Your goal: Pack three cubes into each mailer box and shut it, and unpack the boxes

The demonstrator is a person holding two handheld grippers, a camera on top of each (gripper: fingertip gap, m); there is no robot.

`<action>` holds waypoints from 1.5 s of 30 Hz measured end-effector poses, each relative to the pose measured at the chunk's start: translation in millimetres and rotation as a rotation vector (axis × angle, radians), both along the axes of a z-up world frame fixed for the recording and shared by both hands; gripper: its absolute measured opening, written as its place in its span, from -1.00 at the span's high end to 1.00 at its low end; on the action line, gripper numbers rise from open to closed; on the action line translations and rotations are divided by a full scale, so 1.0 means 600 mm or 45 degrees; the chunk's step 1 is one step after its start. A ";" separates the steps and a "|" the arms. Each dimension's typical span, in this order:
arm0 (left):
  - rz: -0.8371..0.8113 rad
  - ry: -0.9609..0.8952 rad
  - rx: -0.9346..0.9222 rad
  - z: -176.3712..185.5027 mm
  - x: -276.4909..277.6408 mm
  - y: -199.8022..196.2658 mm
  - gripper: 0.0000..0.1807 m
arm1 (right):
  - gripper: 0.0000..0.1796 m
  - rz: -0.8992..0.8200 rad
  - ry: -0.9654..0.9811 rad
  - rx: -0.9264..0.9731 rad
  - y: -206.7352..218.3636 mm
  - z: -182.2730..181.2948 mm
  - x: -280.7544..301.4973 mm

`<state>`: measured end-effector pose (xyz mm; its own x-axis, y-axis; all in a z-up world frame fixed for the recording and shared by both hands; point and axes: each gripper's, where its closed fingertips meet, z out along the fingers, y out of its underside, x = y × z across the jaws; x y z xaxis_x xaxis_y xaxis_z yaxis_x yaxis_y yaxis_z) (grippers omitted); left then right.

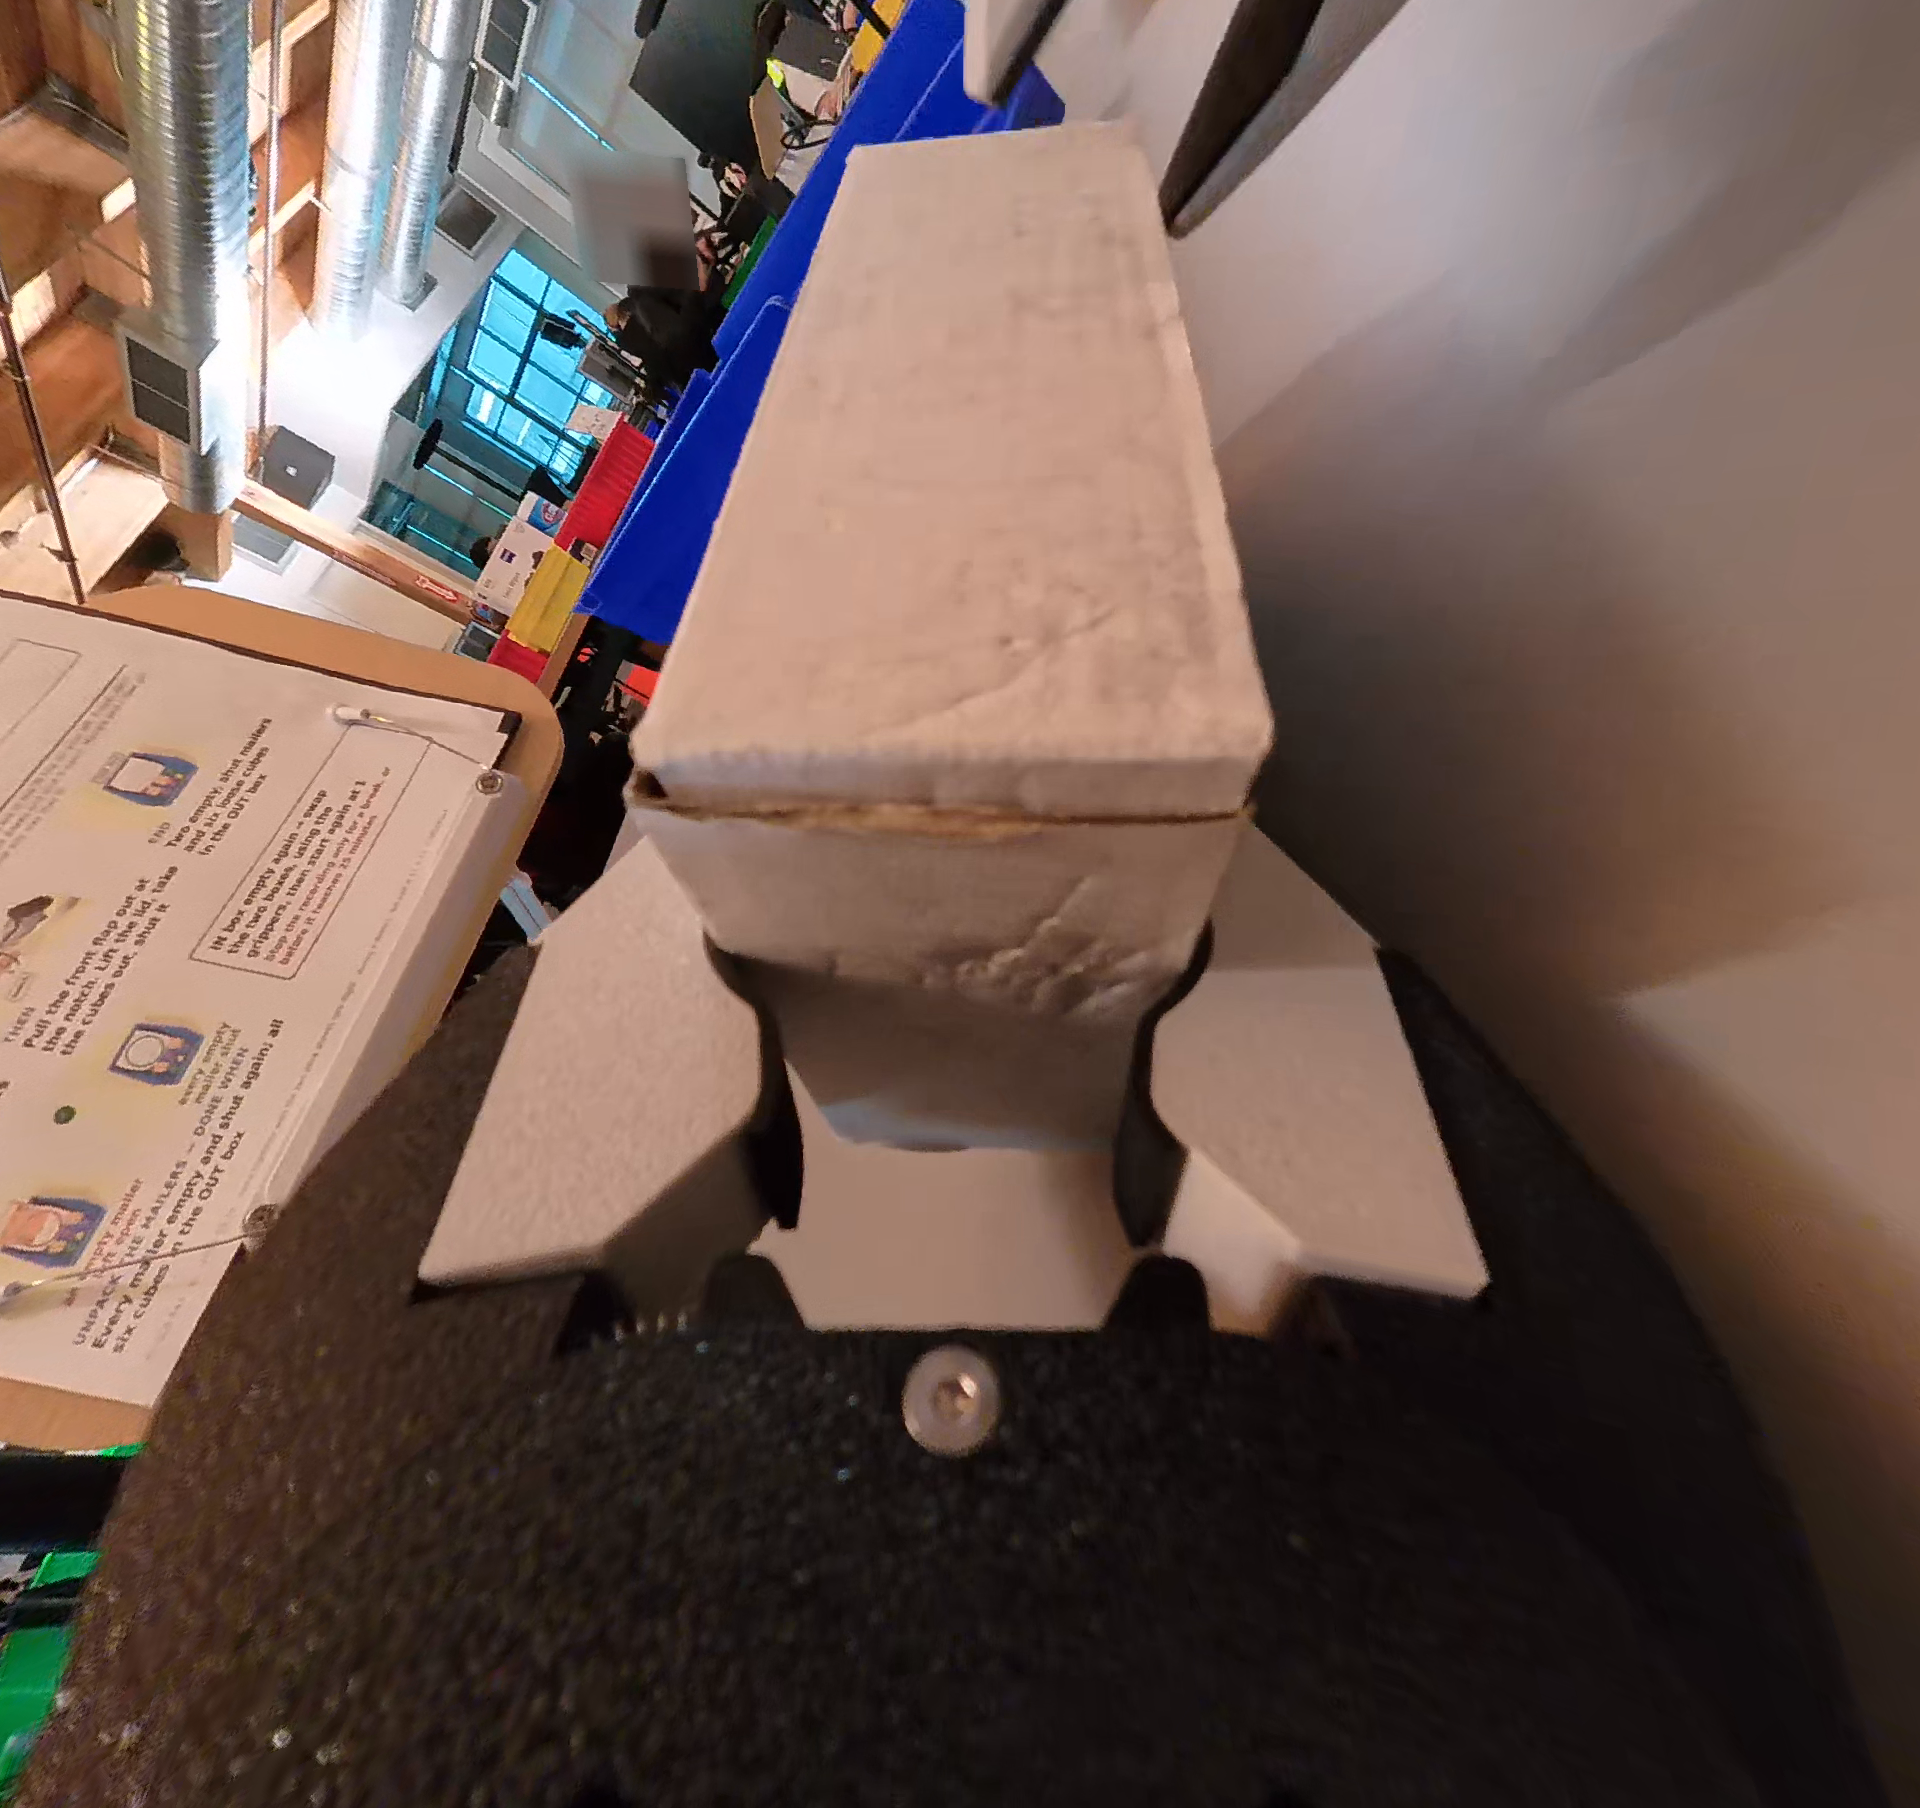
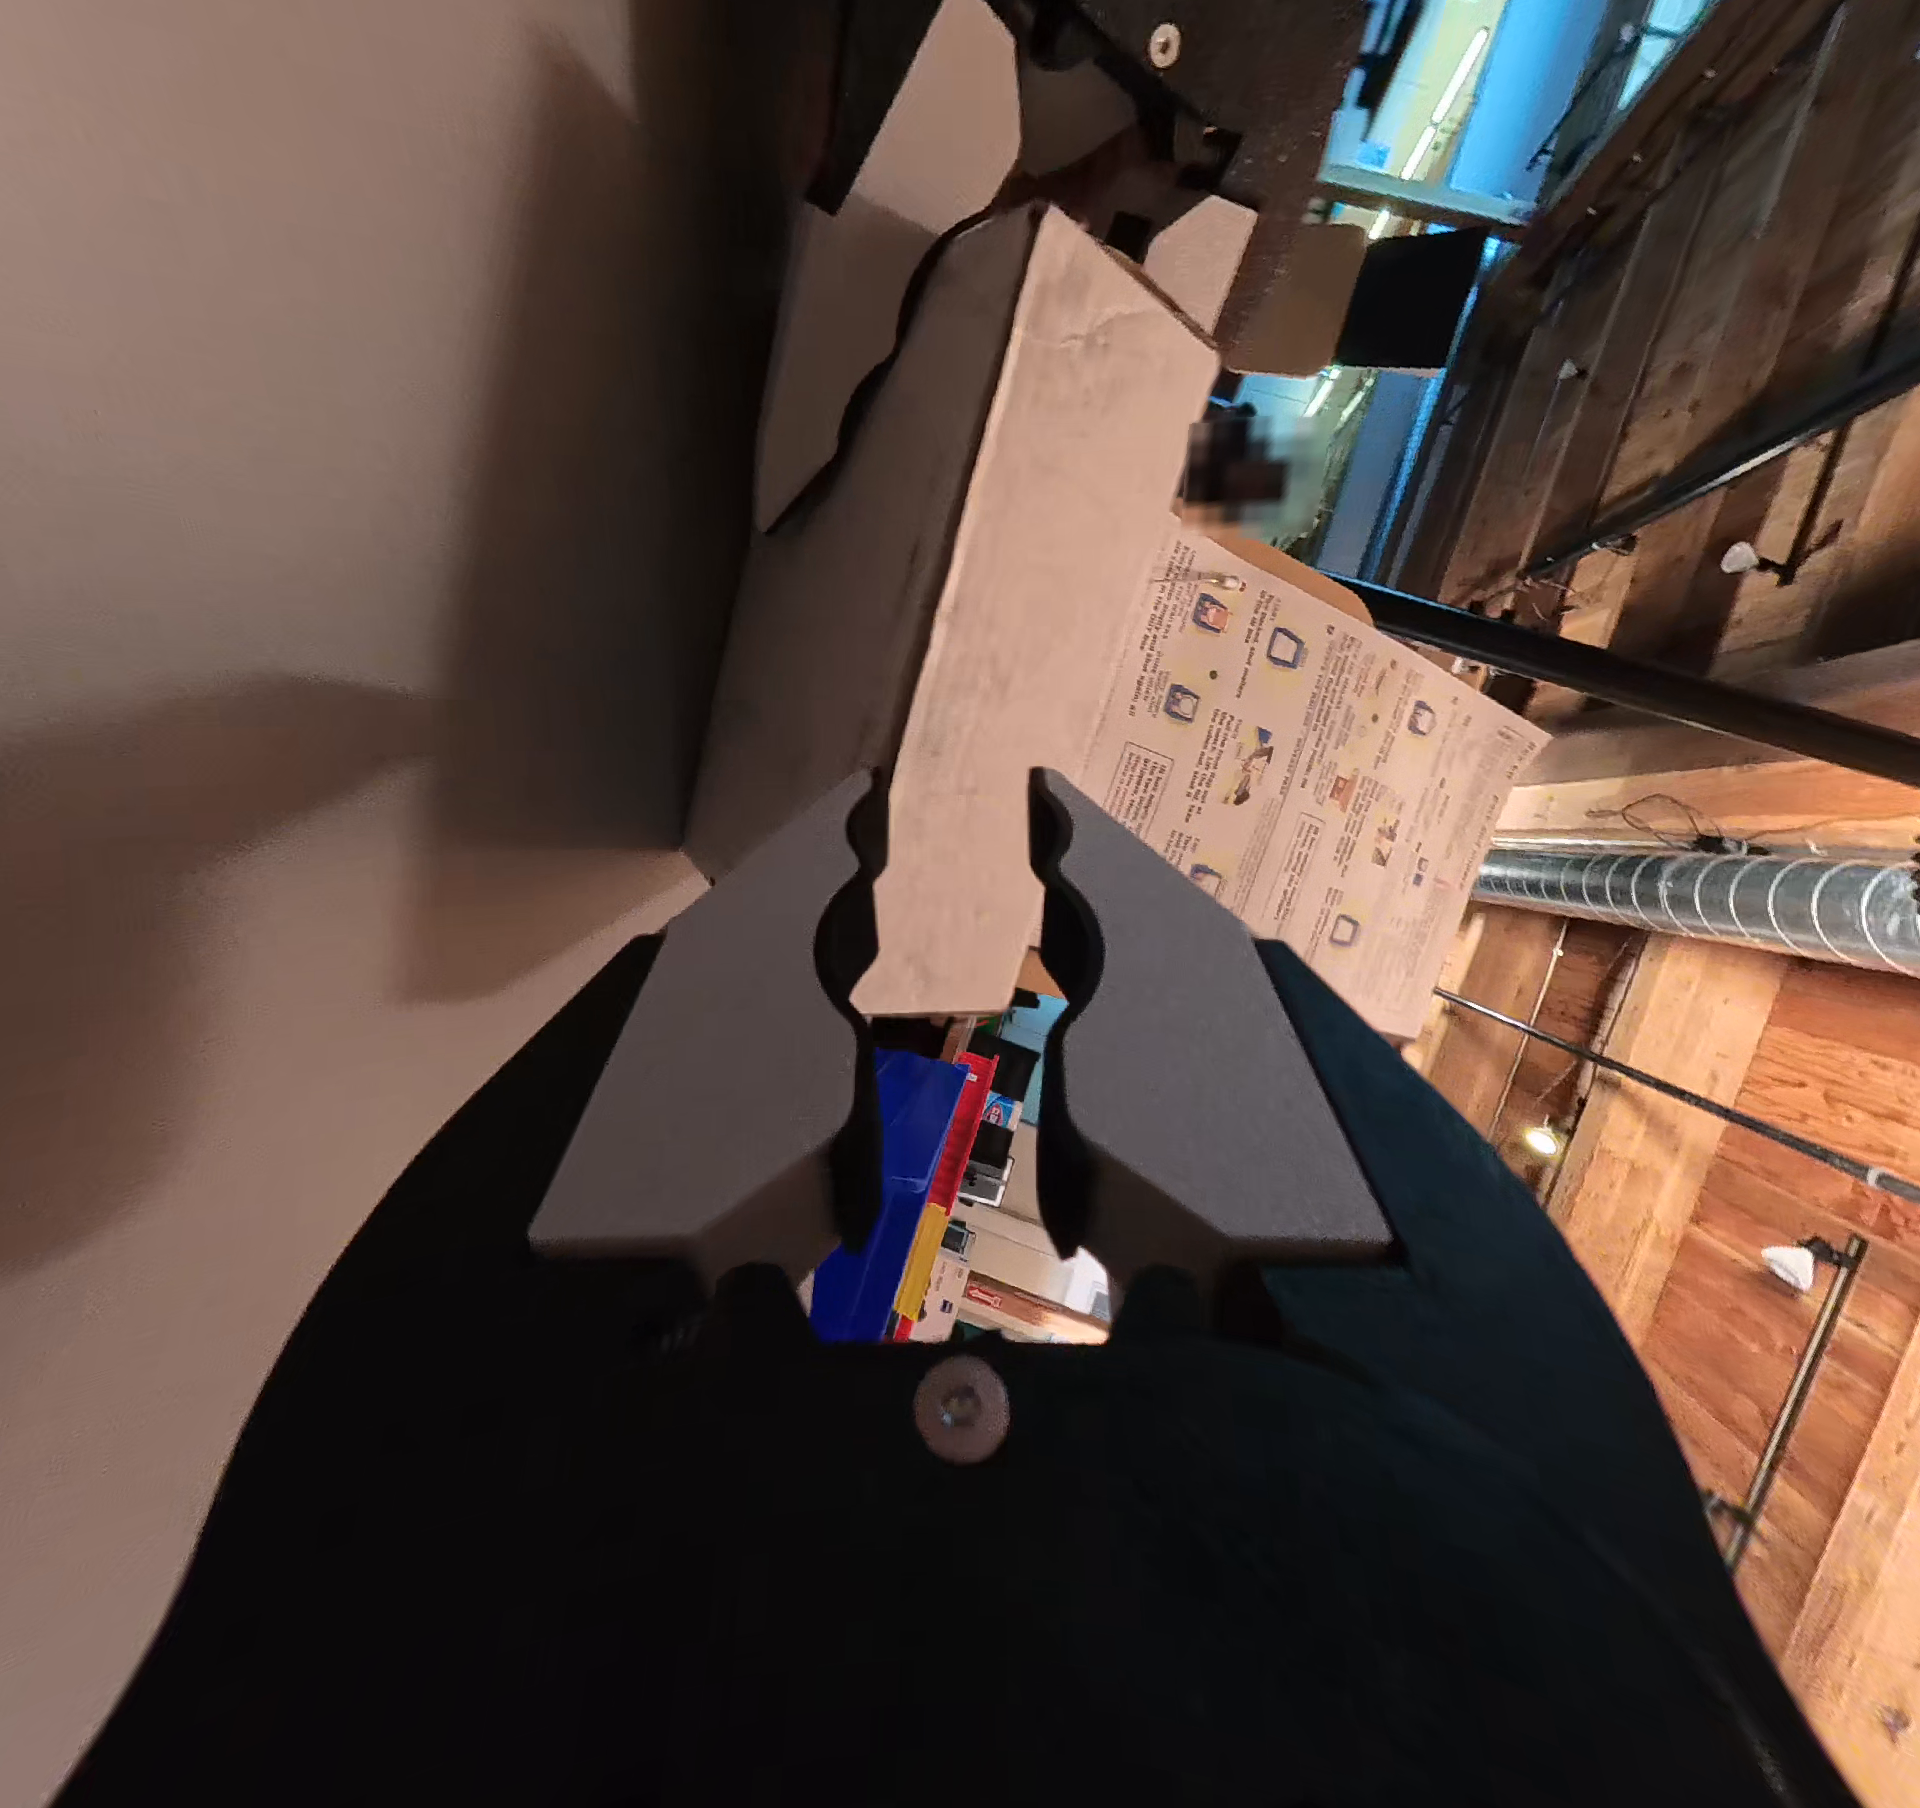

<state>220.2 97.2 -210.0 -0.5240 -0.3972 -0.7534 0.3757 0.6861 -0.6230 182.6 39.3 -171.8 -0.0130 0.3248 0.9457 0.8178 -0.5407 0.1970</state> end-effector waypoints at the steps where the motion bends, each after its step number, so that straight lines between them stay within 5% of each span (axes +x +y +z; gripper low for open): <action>1: 0.000 0.002 0.000 0.000 0.000 0.000 0.21 | 0.69 0.000 0.006 0.024 -0.001 0.003 0.000; 6: 0.036 0.042 -0.021 0.000 0.005 0.002 0.22 | 0.62 0.025 -0.152 0.117 0.002 0.009 0.014; 14: 0.062 0.081 -0.035 -0.001 0.007 0.006 0.24 | 1.00 0.013 -0.294 0.160 0.000 -0.008 0.030; 21: 0.105 0.110 -0.052 -0.001 0.011 0.011 0.24 | 1.00 -0.067 -0.066 0.400 0.000 0.009 0.034; 27: 0.084 0.175 -0.072 -0.003 0.014 0.010 0.24 | 0.89 0.027 -0.409 0.327 0.017 0.013 0.041; 37: 0.132 0.201 -0.109 -0.001 0.019 0.019 0.24 | 0.99 0.024 0.083 0.496 0.025 0.027 0.050; 40: 0.136 0.231 -0.113 -0.003 0.022 0.018 0.24 | 0.99 0.016 0.041 0.481 0.026 0.021 0.058; 45: 0.119 0.221 -0.097 -0.004 0.021 0.015 0.24 | 0.91 0.122 -0.388 0.318 0.044 0.023 0.042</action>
